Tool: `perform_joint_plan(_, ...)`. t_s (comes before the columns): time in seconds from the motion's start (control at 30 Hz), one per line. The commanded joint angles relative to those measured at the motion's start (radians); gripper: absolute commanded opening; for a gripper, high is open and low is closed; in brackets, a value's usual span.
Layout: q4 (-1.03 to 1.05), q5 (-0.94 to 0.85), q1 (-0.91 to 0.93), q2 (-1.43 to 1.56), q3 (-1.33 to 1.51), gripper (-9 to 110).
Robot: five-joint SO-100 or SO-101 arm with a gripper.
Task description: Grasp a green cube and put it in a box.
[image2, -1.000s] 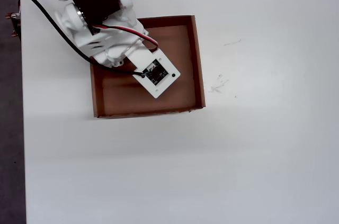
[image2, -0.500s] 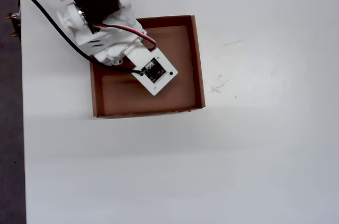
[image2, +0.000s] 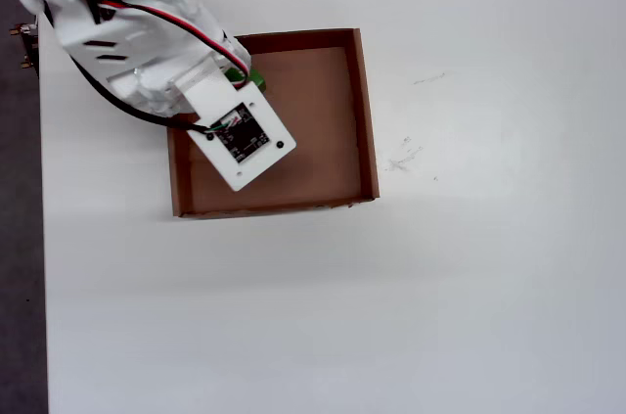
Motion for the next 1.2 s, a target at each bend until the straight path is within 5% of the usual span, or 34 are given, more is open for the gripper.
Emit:
perform_joint_plan(0.0,0.025,0.008,0.078,0.135,-0.037,24)
perform_joint_plan(0.33,0.117,0.201,0.454,0.744,0.495,24)
perform_joint_plan(0.63,0.204,0.410,0.558,1.315,0.989,24)
perform_joint_plan(1.17,0.241,0.426,0.551,1.328,0.989,24)
